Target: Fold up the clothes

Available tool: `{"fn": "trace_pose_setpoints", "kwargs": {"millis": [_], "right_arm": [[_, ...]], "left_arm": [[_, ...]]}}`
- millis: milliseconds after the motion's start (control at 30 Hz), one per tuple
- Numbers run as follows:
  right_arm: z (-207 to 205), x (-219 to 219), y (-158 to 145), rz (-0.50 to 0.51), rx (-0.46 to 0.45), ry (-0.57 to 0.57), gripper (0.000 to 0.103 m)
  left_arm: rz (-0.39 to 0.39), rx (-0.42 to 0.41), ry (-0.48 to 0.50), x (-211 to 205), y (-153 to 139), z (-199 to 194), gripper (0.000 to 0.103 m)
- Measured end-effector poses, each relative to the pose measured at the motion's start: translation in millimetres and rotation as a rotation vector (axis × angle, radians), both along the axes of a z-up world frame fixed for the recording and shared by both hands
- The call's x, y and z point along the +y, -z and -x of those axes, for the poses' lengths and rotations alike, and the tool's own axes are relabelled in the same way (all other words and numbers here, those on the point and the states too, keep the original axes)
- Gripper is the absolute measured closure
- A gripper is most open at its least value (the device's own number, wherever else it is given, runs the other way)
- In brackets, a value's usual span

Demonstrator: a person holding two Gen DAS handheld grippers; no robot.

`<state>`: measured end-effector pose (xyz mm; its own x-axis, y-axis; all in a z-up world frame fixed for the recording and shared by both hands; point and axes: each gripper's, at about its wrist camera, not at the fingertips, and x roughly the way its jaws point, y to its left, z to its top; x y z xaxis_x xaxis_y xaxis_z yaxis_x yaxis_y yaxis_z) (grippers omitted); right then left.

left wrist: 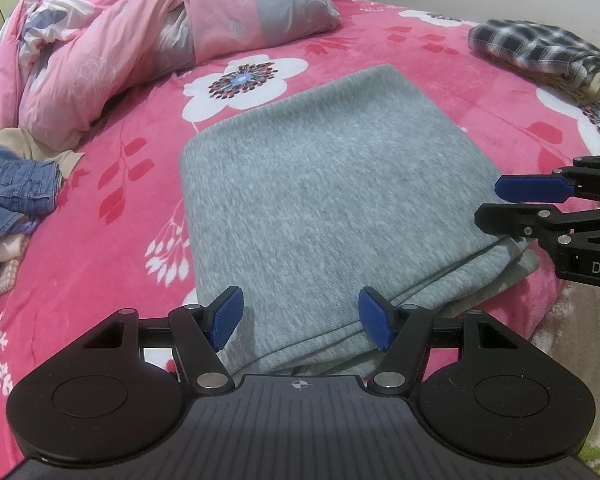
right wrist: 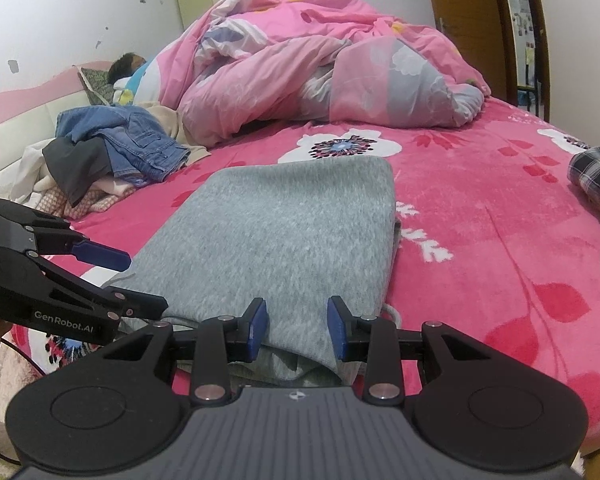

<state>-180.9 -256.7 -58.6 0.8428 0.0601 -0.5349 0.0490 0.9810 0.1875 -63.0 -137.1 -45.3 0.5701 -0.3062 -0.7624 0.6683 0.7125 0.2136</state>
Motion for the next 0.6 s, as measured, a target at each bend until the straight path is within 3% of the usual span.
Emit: {"fn": "trace_pose_setpoints", "kwargs": {"millis": [600], "right_arm": [[0.4, 1.0, 0.9, 0.003, -0.005, 0.007, 0.066]], "left_arm": [[0.033, 0.01, -0.01, 5.2, 1.7, -1.7, 0.038]]}}
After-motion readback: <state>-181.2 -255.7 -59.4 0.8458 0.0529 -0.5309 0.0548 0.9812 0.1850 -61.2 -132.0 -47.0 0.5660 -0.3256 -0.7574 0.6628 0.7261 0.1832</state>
